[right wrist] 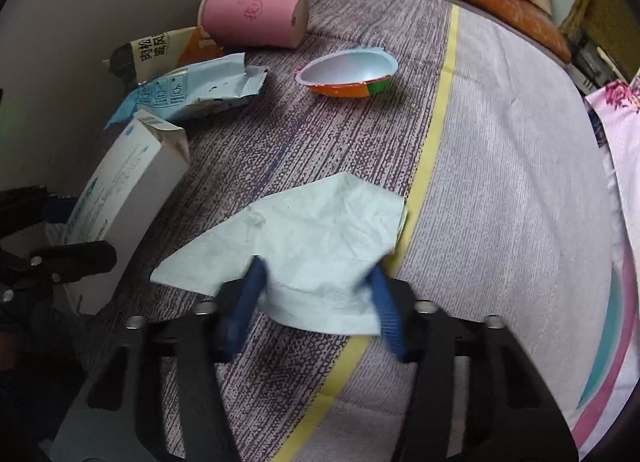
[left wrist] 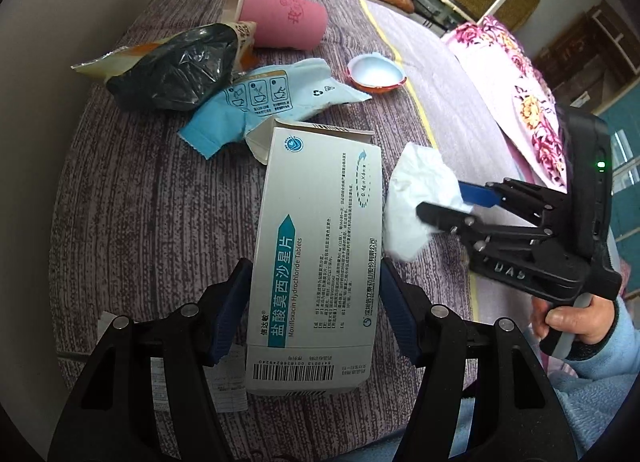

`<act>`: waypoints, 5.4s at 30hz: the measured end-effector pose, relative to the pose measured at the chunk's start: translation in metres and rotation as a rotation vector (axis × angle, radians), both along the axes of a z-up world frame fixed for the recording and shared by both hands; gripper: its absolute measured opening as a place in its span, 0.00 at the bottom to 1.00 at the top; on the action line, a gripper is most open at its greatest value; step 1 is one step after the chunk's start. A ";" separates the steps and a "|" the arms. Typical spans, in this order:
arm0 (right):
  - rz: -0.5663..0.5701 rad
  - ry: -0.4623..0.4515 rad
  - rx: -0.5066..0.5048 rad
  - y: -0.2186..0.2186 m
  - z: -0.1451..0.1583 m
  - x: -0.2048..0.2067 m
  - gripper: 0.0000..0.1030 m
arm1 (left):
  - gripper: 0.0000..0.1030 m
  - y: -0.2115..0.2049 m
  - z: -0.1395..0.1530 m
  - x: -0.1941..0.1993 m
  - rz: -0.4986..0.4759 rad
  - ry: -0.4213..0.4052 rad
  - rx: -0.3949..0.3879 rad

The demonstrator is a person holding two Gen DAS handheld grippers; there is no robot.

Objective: Collect trash
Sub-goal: 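Grasp the white medicine box with the left gripper while the right grasps the tissue, then carry the box and tissue over the teal bin and open both grippers, then move both grippers back to the table toward the yellow wrapper and yogurt cup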

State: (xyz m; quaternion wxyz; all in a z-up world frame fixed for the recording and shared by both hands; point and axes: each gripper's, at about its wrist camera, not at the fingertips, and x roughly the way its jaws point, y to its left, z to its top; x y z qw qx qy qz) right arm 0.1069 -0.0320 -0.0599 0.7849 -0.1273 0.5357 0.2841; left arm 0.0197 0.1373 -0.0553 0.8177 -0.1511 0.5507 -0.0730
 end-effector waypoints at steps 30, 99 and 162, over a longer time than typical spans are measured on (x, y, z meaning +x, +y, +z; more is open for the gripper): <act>-0.529 -0.008 0.296 -0.221 0.045 0.017 0.08 | 0.63 -0.173 0.018 0.075 -0.267 -0.036 0.083; -0.981 -0.023 0.321 -0.466 0.010 0.014 0.11 | 0.86 -0.425 -0.019 0.191 -0.512 0.037 0.127; -0.564 0.088 0.223 -0.207 0.063 0.055 0.75 | 0.93 -0.138 0.045 0.118 -0.145 -0.086 0.131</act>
